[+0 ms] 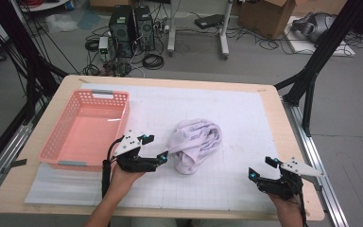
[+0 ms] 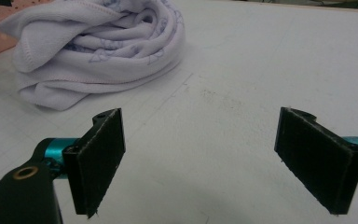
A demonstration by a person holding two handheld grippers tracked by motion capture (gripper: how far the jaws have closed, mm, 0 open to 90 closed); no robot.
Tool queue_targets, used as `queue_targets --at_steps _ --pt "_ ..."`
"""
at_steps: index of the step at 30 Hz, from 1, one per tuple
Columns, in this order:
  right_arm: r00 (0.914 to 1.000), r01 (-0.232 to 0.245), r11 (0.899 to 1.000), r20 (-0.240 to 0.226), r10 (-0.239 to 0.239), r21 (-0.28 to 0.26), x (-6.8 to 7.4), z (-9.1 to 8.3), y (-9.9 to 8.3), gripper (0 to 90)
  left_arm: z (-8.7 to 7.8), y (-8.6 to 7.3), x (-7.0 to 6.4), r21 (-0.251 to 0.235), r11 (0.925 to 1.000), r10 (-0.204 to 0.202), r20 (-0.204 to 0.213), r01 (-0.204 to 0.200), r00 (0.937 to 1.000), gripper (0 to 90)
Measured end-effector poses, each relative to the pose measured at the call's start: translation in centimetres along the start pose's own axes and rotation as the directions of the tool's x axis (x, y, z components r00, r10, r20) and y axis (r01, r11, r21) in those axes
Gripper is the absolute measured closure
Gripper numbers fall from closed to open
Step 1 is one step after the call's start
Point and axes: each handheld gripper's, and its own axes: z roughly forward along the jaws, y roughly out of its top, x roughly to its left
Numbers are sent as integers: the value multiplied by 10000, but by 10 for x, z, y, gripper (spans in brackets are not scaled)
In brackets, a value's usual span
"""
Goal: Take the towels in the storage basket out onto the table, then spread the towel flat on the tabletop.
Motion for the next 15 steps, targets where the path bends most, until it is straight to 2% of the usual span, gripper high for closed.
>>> queue_targets --at_steps 15 --pt "10000 -32 10000 -33 32 -14 0 2 1 148 1 0 -2 18 10000 17 -10 -17 10000 210"
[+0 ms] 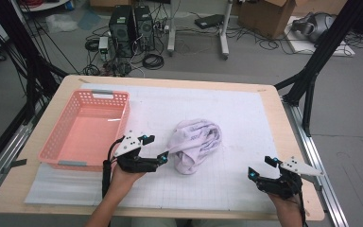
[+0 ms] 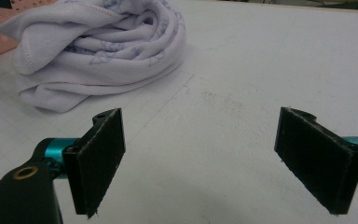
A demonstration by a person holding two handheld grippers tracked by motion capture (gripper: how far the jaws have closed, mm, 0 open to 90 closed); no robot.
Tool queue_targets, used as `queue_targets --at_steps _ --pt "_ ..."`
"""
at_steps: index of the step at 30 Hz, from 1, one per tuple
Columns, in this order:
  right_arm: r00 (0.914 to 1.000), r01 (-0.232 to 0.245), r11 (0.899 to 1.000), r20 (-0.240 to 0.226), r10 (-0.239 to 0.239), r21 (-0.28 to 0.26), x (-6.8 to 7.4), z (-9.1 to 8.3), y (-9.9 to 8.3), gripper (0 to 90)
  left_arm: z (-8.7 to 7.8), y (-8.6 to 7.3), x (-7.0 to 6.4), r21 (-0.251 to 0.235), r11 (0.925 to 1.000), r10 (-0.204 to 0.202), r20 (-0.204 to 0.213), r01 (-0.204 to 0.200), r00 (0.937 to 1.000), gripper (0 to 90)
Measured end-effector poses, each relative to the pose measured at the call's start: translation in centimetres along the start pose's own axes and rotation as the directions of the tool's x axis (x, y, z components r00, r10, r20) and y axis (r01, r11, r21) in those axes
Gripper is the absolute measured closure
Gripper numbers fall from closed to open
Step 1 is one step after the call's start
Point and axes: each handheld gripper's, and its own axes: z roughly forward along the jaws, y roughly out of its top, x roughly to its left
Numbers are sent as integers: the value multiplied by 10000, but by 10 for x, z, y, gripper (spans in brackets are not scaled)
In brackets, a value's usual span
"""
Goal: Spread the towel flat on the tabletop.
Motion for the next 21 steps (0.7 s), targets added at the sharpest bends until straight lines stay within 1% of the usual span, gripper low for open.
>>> queue_targets --at_steps 3,6,7,10,12,13,14,16,18,19,20,21 --pt "10000 -39 10000 67 39 18 -2 1 -1 148 1 0 -1 75 10000 33 4 -33 10000 219" --pt "9999 -148 9999 49 148 52 -3 1 -1 148 2 0 -2 156 9998 -103 94 101 9999 219" --pt "10000 -83 9999 50 82 81 -3 1 -2 148 3 0 -3 203 9998 -64 174 61 9998 239" --pt "10000 -48 10000 40 47 81 -2 1 -2 148 8 1 -7 449 9990 -24 486 2 9988 252" --pt "10000 -81 9999 39 81 88 -3 1 -2 148 12 1 -12 595 9982 19 669 -58 9978 255" --pt "9999 -127 9998 36 127 142 -4 1 -2 148 17 1 -16 692 9974 128 722 -178 9973 261" --pt "9999 -127 9998 36 127 142 -4 1 -2 148 17 1 -16 692 9974 128 722 -178 9973 261" --pt "9999 -144 9997 37 143 190 -5 1 -4 148 24 5 -19 750 9969 177 743 -233 9971 260" --pt "9999 -165 9996 20 165 207 -4 1 -3 148 30 10 -21 715 9974 73 751 -127 9971 260" --pt "9999 -165 9996 20 165 207 -4 1 -3 148 34 12 -22 672 9977 -32 820 -23 9966 260" --pt "9999 -152 9997 8 151 193 -4 1 -3 148 38 13 -22 723 9974 -26 850 -35 9964 277" --pt "9999 -152 9997 8 151 193 -4 1 -3 148 42 15 -23 836 9964 61 833 -131 9965 277"
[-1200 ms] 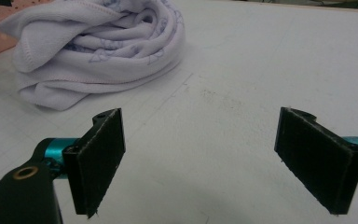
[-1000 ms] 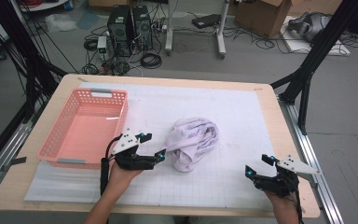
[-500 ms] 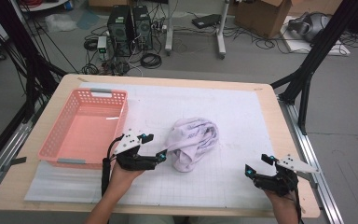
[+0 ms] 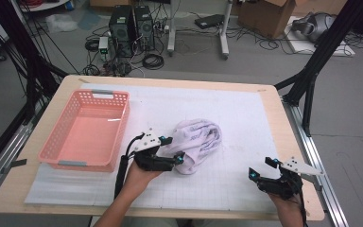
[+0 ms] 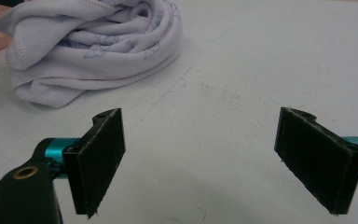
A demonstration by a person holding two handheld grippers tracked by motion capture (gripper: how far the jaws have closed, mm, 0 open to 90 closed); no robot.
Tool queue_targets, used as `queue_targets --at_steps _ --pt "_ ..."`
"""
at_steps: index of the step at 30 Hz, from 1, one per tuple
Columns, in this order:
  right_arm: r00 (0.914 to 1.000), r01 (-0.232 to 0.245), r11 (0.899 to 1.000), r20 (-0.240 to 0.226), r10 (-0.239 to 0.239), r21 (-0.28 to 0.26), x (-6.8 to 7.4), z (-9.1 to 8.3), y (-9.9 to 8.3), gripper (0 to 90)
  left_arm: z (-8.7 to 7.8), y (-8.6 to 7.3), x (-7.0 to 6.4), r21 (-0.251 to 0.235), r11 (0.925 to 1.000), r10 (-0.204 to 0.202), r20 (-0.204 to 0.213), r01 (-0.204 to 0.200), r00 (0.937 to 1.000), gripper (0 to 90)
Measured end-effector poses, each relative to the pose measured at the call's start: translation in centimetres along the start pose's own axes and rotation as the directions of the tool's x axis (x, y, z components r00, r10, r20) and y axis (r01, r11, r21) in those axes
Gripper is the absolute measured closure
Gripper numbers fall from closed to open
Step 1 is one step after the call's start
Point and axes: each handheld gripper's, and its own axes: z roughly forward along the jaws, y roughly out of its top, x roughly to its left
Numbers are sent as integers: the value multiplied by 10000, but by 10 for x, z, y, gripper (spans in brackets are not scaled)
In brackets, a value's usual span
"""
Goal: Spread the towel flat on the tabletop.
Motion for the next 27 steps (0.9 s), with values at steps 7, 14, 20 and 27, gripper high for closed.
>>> queue_targets --at_steps 7,14,20,27 --pt "10000 51 10000 -64 -50 52 2 2 0 148 25 3 4 965 9941 509 -47 -502 9987 635" --pt "10000 -30 9999 -84 31 104 1 4 0 148 16 5 6 826 9937 760 87 -764 9971 785" --pt "9999 7 9999 -114 -5 156 6 13 3 148 -3 3 16 158 9996 218 14 -218 9998 794" --pt "9981 213 9989 -589 -188 423 17 38 16 148 -25 4 26 -370 9993 79 -335 -92 9994 797"
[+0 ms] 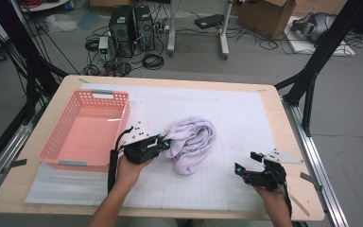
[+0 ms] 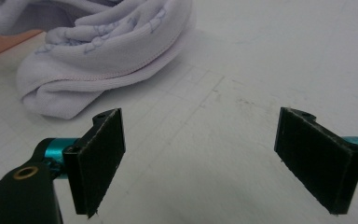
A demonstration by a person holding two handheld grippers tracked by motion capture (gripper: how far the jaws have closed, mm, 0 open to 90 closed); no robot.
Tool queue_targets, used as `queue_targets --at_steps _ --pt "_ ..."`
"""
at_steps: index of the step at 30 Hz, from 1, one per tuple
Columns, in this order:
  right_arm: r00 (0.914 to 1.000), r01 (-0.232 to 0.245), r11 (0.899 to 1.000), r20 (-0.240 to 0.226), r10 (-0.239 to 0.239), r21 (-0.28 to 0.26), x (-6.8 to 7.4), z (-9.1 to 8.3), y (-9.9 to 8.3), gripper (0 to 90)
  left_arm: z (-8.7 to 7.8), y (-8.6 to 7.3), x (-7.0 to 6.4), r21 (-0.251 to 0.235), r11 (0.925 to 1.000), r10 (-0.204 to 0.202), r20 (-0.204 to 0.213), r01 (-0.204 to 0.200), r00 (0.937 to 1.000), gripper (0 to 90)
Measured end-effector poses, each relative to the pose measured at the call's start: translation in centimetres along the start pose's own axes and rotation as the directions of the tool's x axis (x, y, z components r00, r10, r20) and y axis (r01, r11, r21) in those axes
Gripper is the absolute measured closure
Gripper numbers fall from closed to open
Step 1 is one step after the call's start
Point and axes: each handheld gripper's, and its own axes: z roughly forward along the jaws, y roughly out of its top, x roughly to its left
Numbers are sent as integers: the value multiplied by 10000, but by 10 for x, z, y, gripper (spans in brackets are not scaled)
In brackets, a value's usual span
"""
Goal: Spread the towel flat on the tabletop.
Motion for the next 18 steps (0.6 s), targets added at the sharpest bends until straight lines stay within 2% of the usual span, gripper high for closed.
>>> queue_targets --at_steps 1,4,5,8,9,11,13,14,15,16,17,18 --pt "10000 0 10000 0 0 0 0 0 0 148 -2 0 1 -28 10000 -11 -49 10 10000 797" --pt "10000 -60 9999 24 60 149 6 18 8 153 -9 0 4 -124 9999 -49 -192 47 9998 798" --pt "9995 -71 9990 -309 85 430 11 35 15 200 -12 0 6 -168 9998 -87 -246 83 9997 798" --pt "9978 137 9958 -655 -78 905 20 57 20 228 -17 0 9 -243 9996 -135 -381 126 9992 798" --pt "9978 137 9958 -655 -78 905 20 57 20 228 -19 0 10 -268 9995 -147 -381 136 9992 798" --pt "9959 287 9923 -892 -180 1205 28 71 22 234 -22 -1 12 -296 9995 -163 -462 149 9988 798" --pt "9892 307 9912 -1458 -117 1291 38 84 22 268 -24 -2 13 -336 9993 -173 -509 156 9986 798" --pt "9811 518 9888 -1921 -242 1397 50 95 23 298 -25 -2 14 -364 9992 -198 -524 179 9984 798" --pt "9768 654 9869 -2117 -332 1472 57 100 24 324 -26 -3 14 -404 9990 -207 -526 185 9984 799" --pt "9768 654 9869 -2117 -332 1472 57 100 24 324 -27 -3 15 -421 9989 -214 -555 191 9982 799" --pt "9723 894 9849 -2275 -541 1481 62 106 25 364 -27 -4 15 -415 9989 -247 -539 224 9982 799" --pt "9637 1494 9728 -2461 -1032 1768 73 115 25 546 -27 -5 15 -451 9987 -258 -522 235 9983 799"
